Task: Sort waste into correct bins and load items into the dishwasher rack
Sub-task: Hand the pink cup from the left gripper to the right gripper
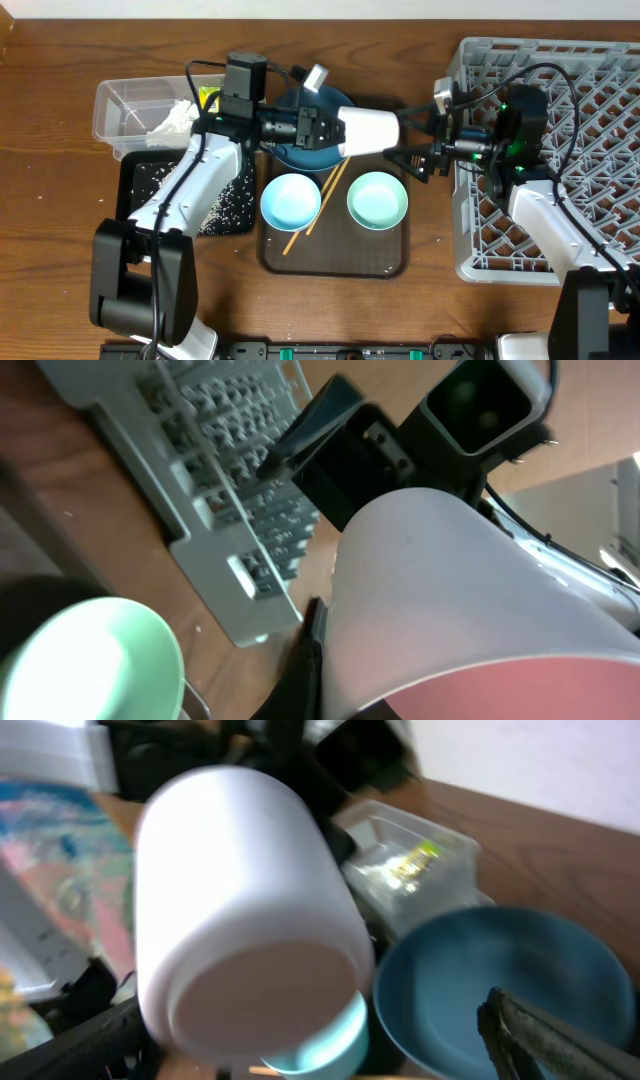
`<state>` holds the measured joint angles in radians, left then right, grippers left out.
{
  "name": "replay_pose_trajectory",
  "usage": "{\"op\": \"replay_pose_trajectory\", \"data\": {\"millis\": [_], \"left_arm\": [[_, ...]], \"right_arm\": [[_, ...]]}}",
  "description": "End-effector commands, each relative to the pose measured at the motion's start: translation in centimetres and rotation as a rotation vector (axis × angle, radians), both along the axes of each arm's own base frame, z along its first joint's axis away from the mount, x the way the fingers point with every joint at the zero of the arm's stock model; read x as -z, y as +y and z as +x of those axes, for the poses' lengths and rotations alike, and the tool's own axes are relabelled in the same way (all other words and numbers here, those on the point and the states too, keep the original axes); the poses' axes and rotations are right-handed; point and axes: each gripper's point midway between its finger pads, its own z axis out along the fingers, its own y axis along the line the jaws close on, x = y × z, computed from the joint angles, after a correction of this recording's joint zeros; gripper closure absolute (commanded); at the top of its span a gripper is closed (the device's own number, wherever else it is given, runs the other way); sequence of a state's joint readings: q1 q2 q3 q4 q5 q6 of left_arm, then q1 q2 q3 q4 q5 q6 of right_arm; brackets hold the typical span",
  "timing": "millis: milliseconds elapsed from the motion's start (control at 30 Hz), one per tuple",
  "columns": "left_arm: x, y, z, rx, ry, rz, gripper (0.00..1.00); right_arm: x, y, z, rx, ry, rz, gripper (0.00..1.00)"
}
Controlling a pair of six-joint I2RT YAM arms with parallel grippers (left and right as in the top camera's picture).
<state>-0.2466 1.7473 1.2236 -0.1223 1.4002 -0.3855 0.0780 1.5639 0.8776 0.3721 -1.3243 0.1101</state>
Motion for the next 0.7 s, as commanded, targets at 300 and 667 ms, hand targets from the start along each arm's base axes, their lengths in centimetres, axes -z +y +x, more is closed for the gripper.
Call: {"op": "replay_pose_trajectory", "data": {"millis": [300, 667], "left_arm": [[-1.0, -0.7, -1.0, 0.056, 0.005, -0.035, 0.94], [-1.0, -0.7, -1.0, 0.056, 0.005, -0.035, 0.93]], "right_arm": [[-2.0, 2.1, -2.6, -0.169, -0.111, 0.043, 0.07], [-1.9, 2.2, -2.2, -0.144, -0.114, 0.036, 0.56]]}}
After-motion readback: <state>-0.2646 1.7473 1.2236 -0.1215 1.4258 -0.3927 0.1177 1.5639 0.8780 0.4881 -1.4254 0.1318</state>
